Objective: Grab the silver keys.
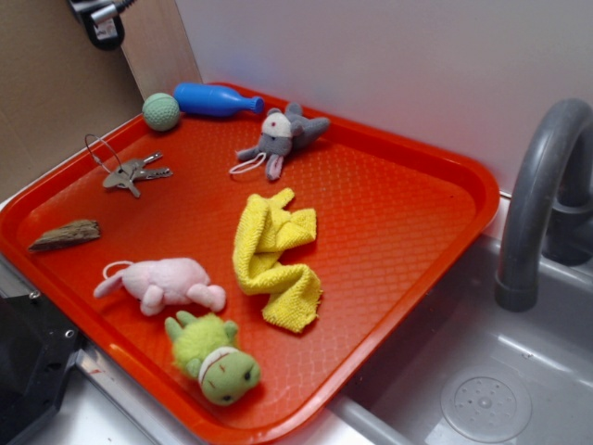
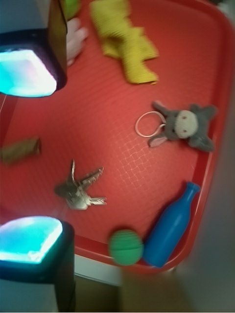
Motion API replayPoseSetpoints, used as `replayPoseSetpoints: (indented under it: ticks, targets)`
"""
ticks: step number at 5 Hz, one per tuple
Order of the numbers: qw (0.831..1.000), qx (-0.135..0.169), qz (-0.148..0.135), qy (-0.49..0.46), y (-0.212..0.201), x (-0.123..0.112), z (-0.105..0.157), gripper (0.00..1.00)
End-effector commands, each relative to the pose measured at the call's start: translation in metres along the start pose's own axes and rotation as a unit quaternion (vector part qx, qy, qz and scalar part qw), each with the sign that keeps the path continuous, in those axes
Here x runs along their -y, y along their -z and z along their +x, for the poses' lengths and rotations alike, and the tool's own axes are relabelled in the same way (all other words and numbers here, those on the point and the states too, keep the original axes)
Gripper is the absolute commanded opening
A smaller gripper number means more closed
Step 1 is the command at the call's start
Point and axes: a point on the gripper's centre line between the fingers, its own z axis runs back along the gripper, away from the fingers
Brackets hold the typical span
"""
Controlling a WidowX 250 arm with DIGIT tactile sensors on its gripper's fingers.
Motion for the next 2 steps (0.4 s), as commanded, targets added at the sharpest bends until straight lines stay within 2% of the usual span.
replayPoseSetpoints:
  ticks: [1, 2]
  targets:
    - [0.970, 0.053, 0.053, 0.231, 0.007, -0.002, 0.004, 1.00]
    - [0.935, 0.026, 0.047, 0.351, 0.027, 0.001, 0.008, 1.00]
